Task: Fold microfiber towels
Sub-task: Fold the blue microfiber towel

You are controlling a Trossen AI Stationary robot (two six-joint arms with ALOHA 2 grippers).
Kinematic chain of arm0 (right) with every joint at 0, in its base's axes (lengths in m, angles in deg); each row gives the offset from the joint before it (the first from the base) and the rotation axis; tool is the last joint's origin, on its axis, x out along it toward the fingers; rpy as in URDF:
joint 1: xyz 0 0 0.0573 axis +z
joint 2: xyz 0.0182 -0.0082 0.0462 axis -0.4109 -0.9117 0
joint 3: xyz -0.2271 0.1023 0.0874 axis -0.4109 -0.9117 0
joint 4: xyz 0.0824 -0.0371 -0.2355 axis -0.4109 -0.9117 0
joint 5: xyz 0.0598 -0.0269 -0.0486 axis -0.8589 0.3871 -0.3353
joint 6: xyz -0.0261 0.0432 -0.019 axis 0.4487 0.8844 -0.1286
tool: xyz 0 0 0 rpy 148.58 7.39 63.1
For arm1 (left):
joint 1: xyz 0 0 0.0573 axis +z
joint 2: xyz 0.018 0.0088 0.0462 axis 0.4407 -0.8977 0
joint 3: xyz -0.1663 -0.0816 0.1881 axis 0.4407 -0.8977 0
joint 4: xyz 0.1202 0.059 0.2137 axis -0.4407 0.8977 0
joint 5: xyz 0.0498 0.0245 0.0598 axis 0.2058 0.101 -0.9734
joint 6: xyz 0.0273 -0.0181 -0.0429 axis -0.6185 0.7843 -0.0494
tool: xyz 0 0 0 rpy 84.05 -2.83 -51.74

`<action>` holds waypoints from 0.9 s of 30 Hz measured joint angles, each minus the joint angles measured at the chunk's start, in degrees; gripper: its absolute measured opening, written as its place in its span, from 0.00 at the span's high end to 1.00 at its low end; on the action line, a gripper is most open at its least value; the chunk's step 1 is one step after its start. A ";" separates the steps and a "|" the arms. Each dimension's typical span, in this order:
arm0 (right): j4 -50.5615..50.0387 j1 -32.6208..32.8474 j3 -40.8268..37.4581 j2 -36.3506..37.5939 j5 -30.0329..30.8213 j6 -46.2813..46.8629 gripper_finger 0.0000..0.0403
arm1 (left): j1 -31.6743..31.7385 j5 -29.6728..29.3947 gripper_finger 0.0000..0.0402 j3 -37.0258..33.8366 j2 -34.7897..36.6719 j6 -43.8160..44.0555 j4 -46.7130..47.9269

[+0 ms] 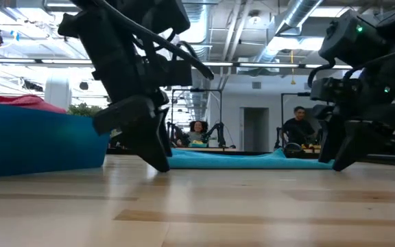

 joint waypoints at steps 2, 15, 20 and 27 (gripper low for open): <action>-0.13 0.00 0.00 0.00 0.00 0.02 0.44 | 0.01 -0.30 0.33 -0.03 -0.05 0.72 0.04; -0.26 0.00 -0.07 -0.20 -0.27 2.51 0.49 | -0.07 -1.47 0.56 -0.01 -0.32 2.13 1.81; -0.26 0.03 -0.07 -0.22 -0.62 2.60 0.57 | 0.93 -1.36 0.73 -0.08 -1.21 4.57 1.77; -1.02 0.07 -0.07 -0.22 -0.52 7.21 0.73 | 1.64 -0.40 0.90 -0.12 -2.22 6.72 0.07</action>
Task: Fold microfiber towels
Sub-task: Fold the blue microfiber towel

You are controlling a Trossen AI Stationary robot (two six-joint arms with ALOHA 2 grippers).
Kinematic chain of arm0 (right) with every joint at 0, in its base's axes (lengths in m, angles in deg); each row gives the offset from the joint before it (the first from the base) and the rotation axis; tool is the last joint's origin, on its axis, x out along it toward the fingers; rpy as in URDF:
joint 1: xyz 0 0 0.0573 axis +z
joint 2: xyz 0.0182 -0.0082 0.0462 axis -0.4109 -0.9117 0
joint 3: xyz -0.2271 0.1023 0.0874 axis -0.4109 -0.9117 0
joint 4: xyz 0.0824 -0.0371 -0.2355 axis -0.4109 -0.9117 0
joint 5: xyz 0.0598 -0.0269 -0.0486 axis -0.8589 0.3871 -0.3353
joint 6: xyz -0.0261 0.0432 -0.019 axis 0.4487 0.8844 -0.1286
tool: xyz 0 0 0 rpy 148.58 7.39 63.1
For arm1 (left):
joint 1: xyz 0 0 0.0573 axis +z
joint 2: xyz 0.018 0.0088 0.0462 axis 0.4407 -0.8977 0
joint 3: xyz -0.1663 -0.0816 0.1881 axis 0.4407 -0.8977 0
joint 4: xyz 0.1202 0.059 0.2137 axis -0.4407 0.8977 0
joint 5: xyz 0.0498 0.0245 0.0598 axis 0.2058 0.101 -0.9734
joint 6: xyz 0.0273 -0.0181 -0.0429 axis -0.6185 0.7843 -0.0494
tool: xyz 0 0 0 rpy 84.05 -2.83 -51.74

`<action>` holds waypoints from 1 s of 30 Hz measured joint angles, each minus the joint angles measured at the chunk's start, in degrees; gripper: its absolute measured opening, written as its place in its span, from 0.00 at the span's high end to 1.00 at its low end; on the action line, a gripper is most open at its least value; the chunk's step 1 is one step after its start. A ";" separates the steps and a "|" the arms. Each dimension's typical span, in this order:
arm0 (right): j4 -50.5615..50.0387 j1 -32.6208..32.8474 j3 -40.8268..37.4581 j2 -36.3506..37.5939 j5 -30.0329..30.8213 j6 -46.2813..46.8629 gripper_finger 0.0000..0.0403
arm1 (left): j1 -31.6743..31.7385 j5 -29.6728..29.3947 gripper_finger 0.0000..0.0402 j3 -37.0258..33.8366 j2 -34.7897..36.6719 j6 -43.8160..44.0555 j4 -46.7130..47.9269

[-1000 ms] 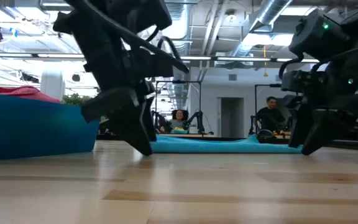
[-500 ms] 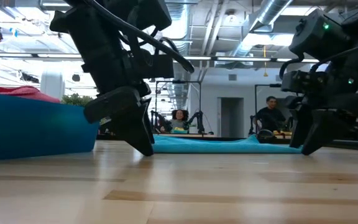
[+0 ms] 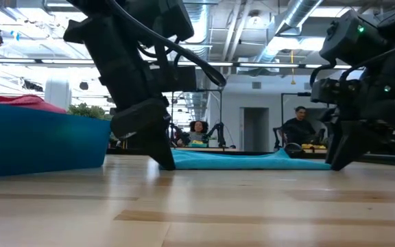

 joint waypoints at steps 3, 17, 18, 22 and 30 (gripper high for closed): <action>-0.24 -0.09 0.01 0.01 -0.58 1.97 0.83 | 0.00 1.00 0.97 0.36 -0.02 1.23 0.77; -14.18 0.63 7.69 7.61 -5.73 4.33 0.99 | -1.60 7.03 1.00 11.15 1.45 8.02 16.71; -13.99 -0.09 7.99 8.33 -5.64 4.20 0.99 | -1.45 6.88 1.00 11.59 1.47 7.83 17.79; -15.94 -3.90 7.96 10.24 -5.66 4.22 0.97 | -0.41 4.76 1.00 13.41 1.51 7.76 20.83; -15.69 -13.03 9.16 10.21 -8.30 0.51 0.99 | 3.03 3.60 1.00 13.79 1.53 6.31 22.36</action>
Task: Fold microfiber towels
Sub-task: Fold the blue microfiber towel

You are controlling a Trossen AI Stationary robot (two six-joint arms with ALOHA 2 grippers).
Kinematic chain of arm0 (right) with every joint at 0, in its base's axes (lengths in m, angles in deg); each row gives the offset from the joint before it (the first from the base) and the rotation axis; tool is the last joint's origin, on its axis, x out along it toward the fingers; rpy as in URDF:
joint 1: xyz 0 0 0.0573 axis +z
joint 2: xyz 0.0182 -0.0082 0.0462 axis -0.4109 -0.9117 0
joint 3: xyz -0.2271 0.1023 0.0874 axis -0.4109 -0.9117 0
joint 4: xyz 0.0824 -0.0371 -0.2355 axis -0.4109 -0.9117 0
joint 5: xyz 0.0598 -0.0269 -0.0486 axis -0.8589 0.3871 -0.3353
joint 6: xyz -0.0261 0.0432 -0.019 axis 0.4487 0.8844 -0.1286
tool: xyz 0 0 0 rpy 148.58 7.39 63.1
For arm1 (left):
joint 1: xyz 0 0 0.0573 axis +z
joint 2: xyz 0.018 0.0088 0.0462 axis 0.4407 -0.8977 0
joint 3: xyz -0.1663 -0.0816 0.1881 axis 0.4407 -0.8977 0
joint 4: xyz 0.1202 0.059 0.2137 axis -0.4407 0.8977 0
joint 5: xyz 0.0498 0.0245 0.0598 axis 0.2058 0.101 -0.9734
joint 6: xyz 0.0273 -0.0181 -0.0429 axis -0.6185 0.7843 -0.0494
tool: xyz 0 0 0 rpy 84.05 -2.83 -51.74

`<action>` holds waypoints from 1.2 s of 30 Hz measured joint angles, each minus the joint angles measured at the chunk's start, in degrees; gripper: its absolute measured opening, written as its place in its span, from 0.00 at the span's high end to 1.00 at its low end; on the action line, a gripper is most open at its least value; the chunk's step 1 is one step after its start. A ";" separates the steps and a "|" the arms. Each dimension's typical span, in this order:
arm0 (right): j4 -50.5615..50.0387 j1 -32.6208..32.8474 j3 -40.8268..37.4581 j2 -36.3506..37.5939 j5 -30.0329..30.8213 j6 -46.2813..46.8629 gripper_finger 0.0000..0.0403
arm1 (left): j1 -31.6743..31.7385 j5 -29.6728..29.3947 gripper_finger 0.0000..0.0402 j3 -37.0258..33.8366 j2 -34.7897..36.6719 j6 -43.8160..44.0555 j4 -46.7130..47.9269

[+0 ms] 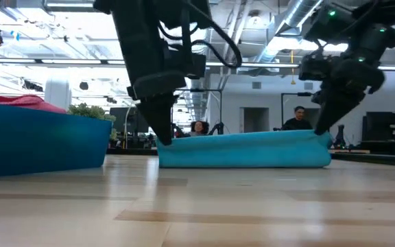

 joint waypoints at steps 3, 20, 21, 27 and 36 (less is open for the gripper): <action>-0.07 -3.07 1.76 -0.55 0.00 -2.33 0.98 | 1.64 0.00 1.00 0.00 0.07 -0.54 0.27; 0.77 -18.70 4.31 -1.72 -0.84 -10.29 0.99 | 7.66 -0.48 1.00 3.05 1.00 -3.22 3.12; 0.81 -19.32 4.29 -2.34 -1.43 -10.32 0.99 | 7.89 -0.88 1.00 3.71 1.00 -4.02 3.44; 4.48 -20.59 4.29 -8.22 -2.47 -11.38 0.97 | 10.16 -1.87 1.00 4.57 1.07 -6.60 4.73; 7.37 -22.82 4.29 -10.64 -2.66 -12.93 0.97 | 14.00 -3.15 1.00 4.57 1.07 -8.57 5.02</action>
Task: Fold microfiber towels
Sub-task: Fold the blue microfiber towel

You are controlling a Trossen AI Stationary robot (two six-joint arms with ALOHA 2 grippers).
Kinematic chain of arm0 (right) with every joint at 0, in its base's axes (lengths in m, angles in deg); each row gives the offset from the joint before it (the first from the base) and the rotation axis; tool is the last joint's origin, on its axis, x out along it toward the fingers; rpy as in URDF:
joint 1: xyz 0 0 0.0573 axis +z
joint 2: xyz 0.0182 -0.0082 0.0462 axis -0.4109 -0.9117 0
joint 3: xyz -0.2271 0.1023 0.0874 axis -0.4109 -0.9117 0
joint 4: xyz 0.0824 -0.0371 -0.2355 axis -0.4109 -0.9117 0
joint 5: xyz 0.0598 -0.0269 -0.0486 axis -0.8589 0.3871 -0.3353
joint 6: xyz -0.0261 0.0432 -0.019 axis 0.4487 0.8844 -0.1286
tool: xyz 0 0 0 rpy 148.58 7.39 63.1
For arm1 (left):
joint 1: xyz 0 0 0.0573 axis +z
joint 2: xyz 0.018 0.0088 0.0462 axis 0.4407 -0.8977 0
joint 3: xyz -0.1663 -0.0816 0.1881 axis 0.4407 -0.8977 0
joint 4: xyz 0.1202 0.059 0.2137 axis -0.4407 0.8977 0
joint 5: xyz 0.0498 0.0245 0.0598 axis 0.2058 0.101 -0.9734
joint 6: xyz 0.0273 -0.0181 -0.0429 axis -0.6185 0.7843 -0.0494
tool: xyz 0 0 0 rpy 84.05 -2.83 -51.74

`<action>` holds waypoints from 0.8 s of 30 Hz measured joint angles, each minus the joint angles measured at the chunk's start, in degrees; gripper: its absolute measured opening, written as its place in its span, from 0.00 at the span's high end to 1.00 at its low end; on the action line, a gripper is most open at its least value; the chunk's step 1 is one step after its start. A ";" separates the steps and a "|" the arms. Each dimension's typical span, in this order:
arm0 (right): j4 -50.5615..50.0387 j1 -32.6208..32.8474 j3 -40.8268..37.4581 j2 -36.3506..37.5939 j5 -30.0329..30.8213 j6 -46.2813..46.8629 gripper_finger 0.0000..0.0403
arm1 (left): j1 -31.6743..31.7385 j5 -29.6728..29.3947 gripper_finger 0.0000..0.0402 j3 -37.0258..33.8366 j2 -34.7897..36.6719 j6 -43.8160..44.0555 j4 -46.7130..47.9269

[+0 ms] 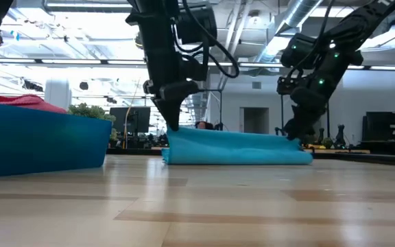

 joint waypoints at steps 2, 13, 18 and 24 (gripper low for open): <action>0.62 -0.67 0.00 0.00 0.00 -0.37 0.97 | 0.72 0.18 1.00 0.00 -0.24 -0.89 -0.40; 3.01 -1.52 0.00 0.00 -0.52 -2.11 0.96 | 2.22 1.88 1.00 -0.58 -1.73 -2.65 -2.63; 4.94 -1.52 0.00 0.00 -0.52 -2.94 0.95 | 2.20 1.74 1.00 -0.74 -1.77 -1.79 -1.31; 5.70 -2.08 0.00 0.00 -0.49 -2.94 0.91 | 2.28 0.86 1.00 -0.74 -1.77 -1.72 -1.38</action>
